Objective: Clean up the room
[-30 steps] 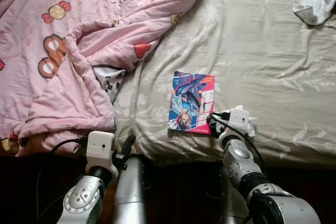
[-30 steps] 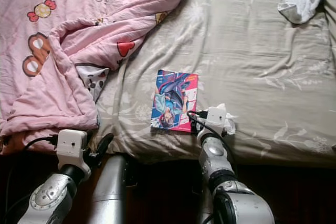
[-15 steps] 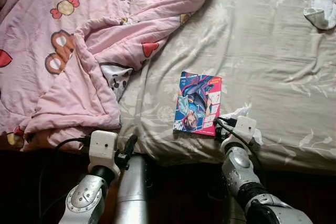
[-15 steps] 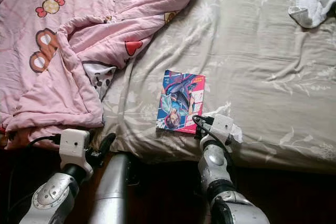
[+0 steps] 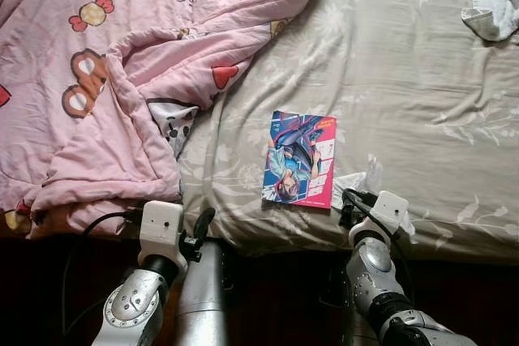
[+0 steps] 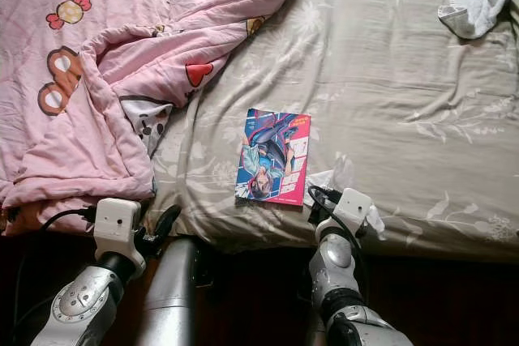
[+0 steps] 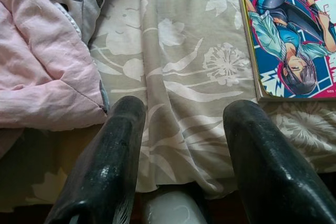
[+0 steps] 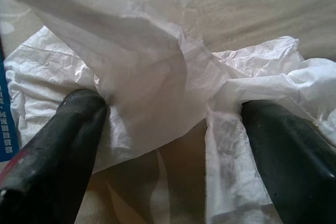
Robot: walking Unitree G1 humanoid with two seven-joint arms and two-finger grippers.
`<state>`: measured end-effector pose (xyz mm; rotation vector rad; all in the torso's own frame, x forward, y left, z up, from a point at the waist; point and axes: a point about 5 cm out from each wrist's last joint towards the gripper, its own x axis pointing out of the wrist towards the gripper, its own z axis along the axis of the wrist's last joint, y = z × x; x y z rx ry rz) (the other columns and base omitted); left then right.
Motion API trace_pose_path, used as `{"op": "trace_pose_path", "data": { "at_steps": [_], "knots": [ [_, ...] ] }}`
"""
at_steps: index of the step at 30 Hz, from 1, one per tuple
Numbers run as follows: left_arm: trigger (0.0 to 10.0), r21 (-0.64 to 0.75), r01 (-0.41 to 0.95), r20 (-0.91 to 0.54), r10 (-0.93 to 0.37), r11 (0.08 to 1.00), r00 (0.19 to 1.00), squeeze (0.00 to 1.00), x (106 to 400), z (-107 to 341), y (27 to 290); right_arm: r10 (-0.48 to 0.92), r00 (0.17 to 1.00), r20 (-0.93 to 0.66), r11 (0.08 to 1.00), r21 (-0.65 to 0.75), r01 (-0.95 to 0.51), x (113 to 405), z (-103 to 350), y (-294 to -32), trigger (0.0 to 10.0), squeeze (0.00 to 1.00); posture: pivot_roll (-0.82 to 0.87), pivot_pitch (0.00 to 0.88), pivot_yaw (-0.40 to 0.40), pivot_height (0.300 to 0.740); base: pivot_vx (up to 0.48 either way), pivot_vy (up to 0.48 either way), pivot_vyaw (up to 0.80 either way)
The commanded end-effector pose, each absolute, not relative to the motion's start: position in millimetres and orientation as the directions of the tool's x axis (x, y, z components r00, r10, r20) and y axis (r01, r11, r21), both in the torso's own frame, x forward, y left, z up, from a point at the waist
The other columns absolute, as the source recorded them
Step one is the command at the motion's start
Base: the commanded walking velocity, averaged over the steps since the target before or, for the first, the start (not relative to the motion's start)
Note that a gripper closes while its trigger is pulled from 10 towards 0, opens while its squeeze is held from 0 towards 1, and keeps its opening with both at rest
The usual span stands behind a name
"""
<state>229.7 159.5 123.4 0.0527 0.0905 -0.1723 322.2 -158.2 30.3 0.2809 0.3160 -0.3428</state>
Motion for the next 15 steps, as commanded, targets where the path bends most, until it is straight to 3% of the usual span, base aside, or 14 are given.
{"op": "trace_pose_path", "data": {
  "at_steps": [1,15],
  "knots": [
    [10.0,0.054,0.163,-0.154,-0.153,0.985,0.976,0.00,224,111,163,-0.245,0.865,-0.437,0.913,0.195,0.357,308,10,-153,10.0,0.00,0.20,0.662,0.087,0.637,0.000,0.000,0.00],
    [10.0,0.057,0.160,-0.161,-0.149,0.986,0.976,0.00,222,110,164,-0.051,0.939,-0.341,0.971,0.204,0.127,334,39,-134,10.0,0.00,0.21,0.661,0.089,0.637,0.000,0.000,0.00]
  ]
}}
